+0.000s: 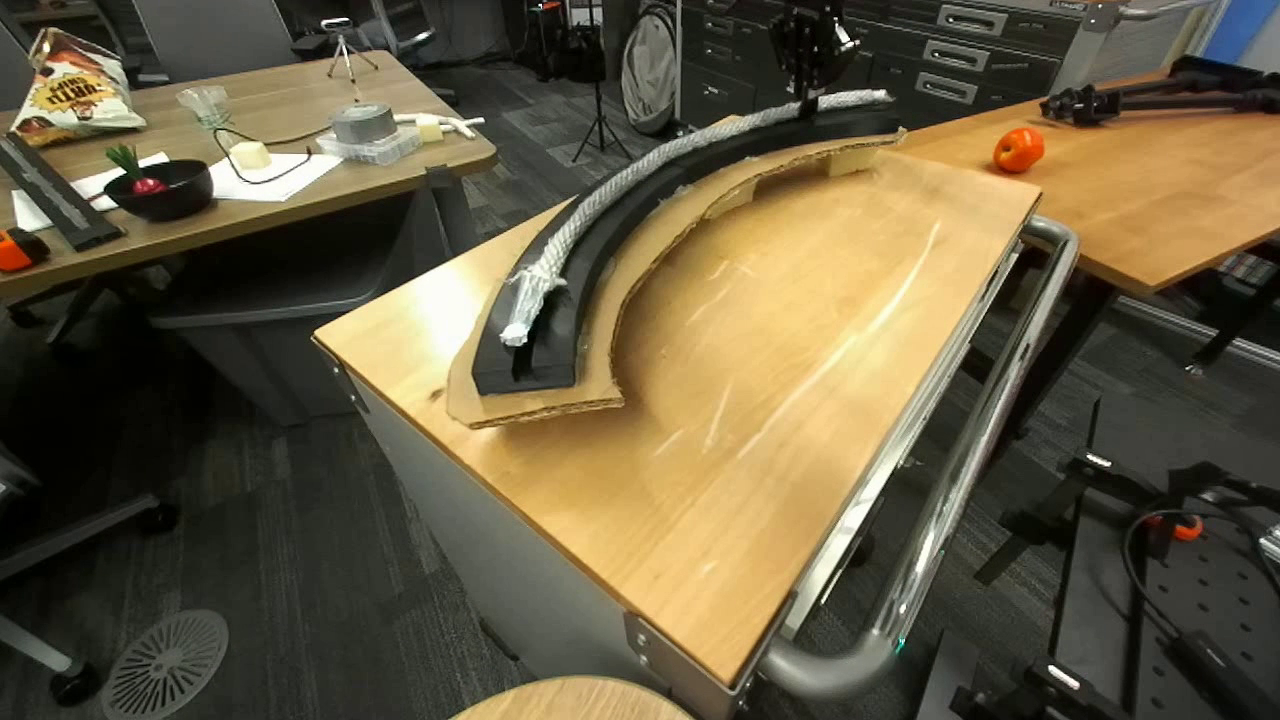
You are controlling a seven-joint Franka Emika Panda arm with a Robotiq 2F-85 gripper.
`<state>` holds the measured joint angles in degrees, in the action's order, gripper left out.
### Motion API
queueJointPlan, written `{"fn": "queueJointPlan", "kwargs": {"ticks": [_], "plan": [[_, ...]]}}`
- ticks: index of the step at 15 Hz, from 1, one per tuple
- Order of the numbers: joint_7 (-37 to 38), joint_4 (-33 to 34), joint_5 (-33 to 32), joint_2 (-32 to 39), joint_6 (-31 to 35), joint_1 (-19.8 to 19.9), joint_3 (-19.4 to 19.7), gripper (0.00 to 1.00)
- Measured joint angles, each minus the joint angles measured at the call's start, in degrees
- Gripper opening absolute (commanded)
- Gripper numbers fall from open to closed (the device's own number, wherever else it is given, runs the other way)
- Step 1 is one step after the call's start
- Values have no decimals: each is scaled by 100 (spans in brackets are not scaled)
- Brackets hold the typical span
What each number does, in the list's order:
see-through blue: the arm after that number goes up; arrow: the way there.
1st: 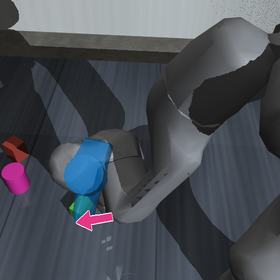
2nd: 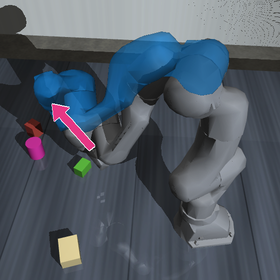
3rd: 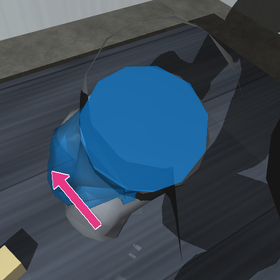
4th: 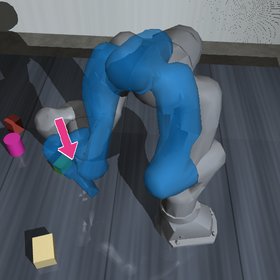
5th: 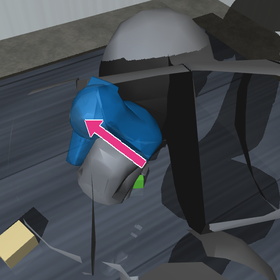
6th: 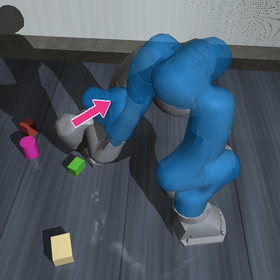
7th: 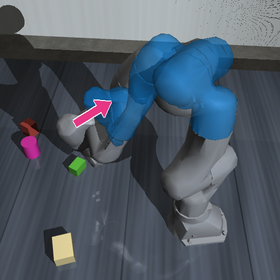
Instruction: Place the rope along the black object
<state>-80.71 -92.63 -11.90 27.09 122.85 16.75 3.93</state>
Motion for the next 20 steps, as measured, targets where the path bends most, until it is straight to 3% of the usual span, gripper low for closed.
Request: {"fn": "queueJointPlan", "kwargs": {"ticks": [20], "plan": [[115,6,-8,-266,-318,-128,26,3]]}}
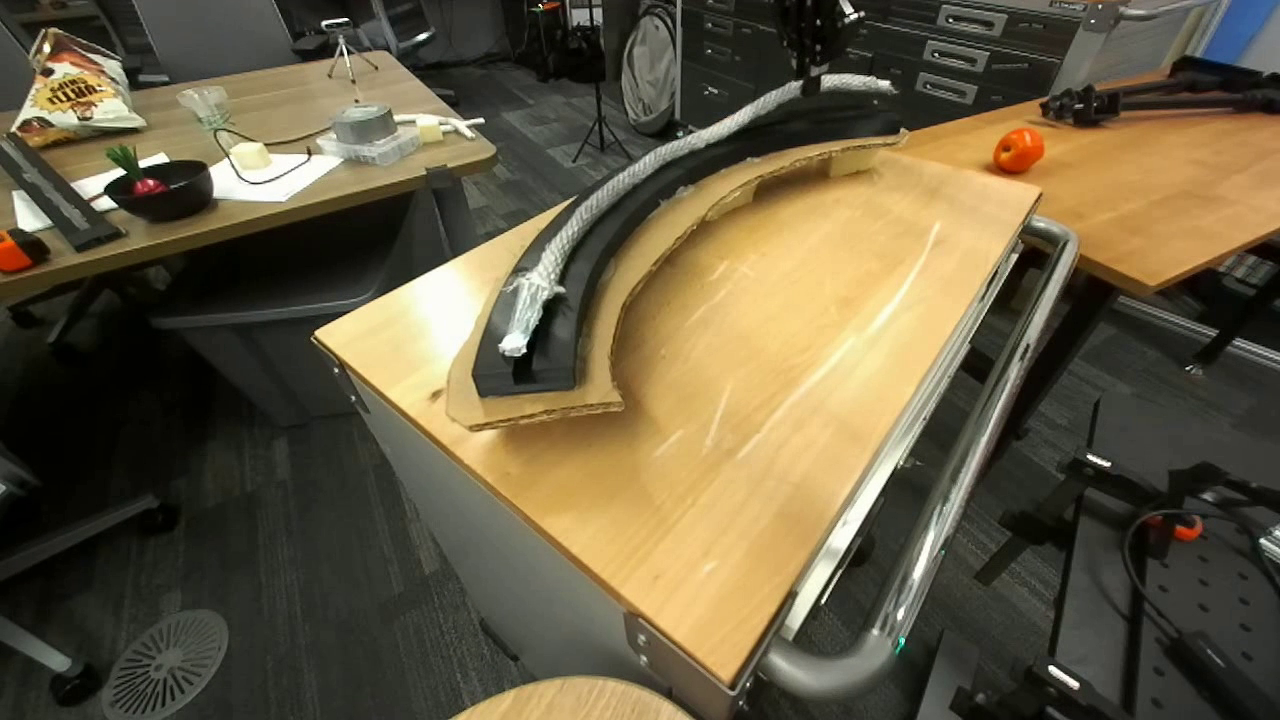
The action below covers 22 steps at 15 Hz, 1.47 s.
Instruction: Place the rope along the black object
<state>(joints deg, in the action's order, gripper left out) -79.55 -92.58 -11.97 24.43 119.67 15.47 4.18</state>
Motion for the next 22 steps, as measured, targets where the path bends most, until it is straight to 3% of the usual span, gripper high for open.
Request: {"fn": "queueJointPlan", "kwargs": {"ticks": [14,15,16,17,18,20,22], "plan": [[0,135,25,261,-283,-74,-24,3],[0,140,39,261,-283,-74,-26,6],[0,146,54,261,-283,-74,-26,36],[0,151,73,261,-285,-74,-26,5],[0,156,105,261,-290,-74,-26,7],[2,169,168,261,-317,-73,-25,0],[29,180,251,261,-417,-72,-24,3]]}}
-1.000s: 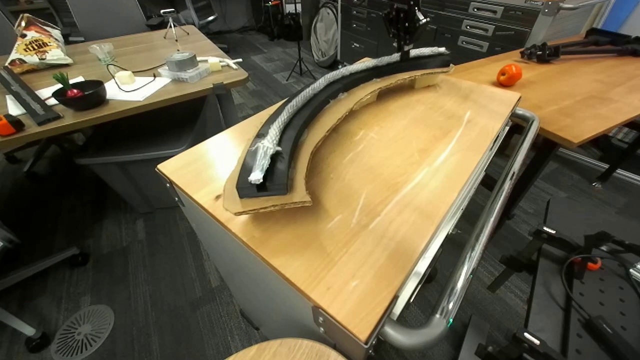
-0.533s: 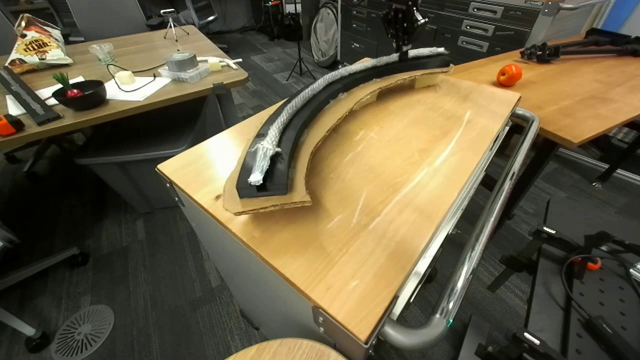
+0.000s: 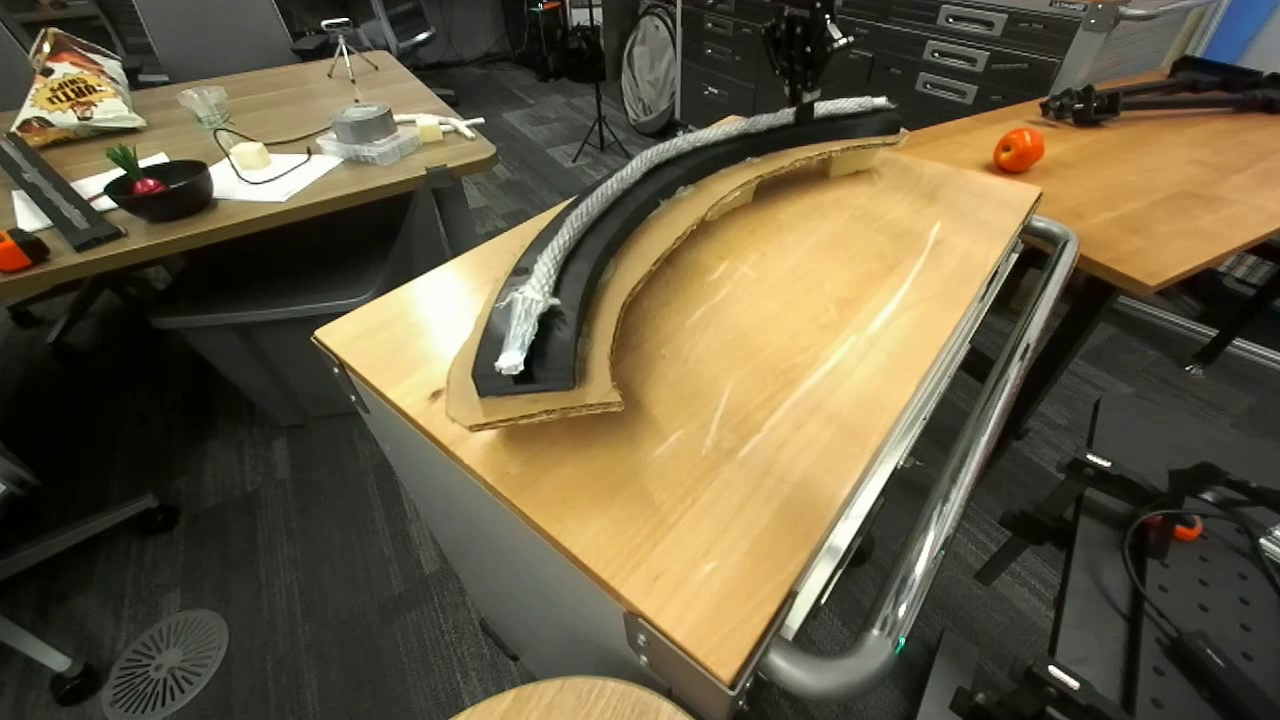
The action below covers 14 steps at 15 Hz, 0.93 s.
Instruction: Place the rope along the black object
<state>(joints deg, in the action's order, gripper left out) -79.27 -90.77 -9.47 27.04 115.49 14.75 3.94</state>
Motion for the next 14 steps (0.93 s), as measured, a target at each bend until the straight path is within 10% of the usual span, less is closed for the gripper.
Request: {"fn": "queueJointPlan", "kwargs": {"ticks": [5,6,7,14], "plan": [[243,74,241,1,-526,10,8,3],[322,88,279,2,-604,13,9,25],[395,95,318,2,-646,16,10,8],[1183,114,347,2,-645,18,39,3]]}}
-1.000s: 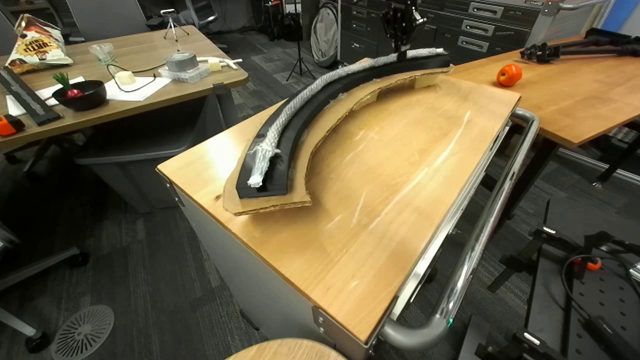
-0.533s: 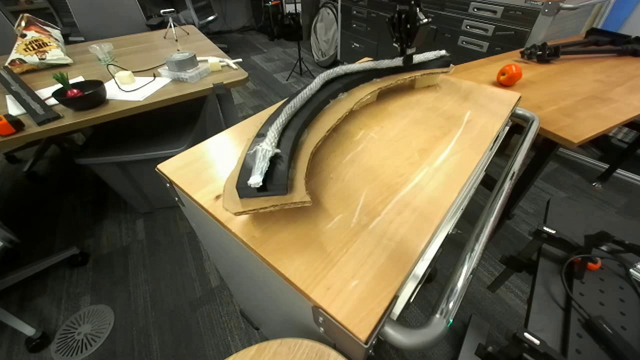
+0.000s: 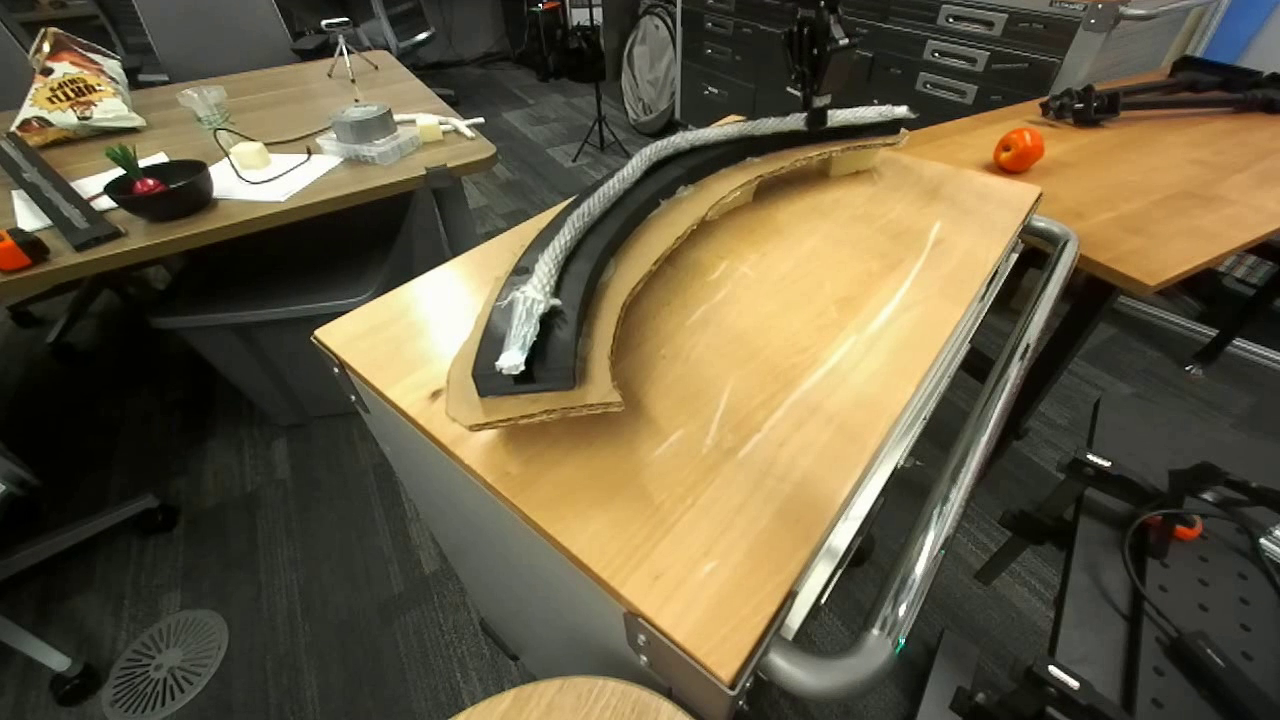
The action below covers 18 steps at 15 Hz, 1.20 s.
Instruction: Place the rope along the black object
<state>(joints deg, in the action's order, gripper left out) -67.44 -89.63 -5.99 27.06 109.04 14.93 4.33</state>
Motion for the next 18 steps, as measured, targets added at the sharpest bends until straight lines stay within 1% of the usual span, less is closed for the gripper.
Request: {"fn": "queueJointPlan", "kwargs": {"ticks": [3,6,11,15,16,17,18], "plan": [[287,3,-53,0,71,-16,2,3],[422,3,-175,1,246,-45,2,3],[455,-2,-661,20,627,-145,2,3],[444,-5,-829,54,741,-186,1,4],[438,-5,-836,63,747,-187,0,9],[435,-5,-838,70,750,-187,0,35],[434,-5,-838,76,752,-187,0,37]]}}
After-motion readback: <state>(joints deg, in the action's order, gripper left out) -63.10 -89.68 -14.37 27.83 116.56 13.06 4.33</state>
